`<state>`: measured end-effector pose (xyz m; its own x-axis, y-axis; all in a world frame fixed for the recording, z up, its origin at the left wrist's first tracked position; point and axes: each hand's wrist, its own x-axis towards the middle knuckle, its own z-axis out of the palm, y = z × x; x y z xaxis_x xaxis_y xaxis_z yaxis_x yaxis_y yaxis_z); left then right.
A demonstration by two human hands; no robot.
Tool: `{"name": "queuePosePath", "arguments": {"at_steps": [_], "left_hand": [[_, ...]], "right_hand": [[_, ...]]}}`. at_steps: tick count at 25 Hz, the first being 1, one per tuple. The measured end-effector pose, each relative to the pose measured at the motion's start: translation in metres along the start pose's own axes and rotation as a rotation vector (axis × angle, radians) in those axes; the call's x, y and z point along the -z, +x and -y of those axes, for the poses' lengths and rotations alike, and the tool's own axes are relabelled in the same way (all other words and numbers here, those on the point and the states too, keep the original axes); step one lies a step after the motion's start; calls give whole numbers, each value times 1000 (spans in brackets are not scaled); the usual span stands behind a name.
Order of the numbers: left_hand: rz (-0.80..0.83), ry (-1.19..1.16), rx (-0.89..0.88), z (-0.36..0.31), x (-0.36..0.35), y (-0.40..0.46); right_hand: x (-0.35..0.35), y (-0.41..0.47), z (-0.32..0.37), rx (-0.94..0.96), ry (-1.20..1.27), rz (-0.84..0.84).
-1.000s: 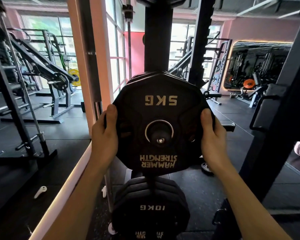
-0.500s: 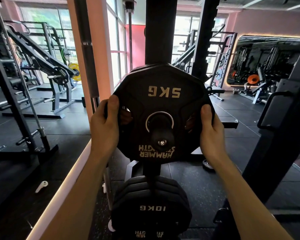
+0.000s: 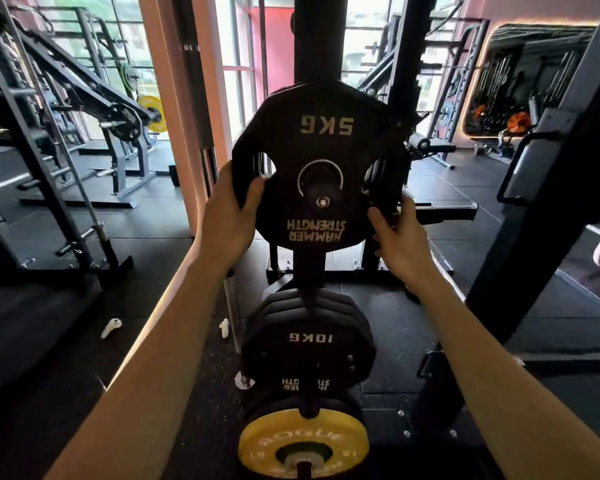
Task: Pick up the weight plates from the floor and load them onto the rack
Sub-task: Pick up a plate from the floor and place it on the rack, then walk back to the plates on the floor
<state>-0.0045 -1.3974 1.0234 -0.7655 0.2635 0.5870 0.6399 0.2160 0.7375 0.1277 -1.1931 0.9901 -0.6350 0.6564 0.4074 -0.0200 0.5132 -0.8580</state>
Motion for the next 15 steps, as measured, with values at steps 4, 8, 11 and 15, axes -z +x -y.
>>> {"name": "queuePosePath", "arguments": {"at_steps": [4, 8, 11, 15], "left_hand": [[59, -15, 166, 36, 2, -57], [246, 63, 307, 84, -1, -141], [392, 136, 426, 112, 1, -209], [613, 240, 644, 138, 5, -303]], "right_hand": [[-3, -51, -59, -212, -73, 102], [-3, -124, -101, -362, -92, 194], [-1, -179, -129, -443, -132, 244], [-4, -264, -164, -652, -180, 338]]}}
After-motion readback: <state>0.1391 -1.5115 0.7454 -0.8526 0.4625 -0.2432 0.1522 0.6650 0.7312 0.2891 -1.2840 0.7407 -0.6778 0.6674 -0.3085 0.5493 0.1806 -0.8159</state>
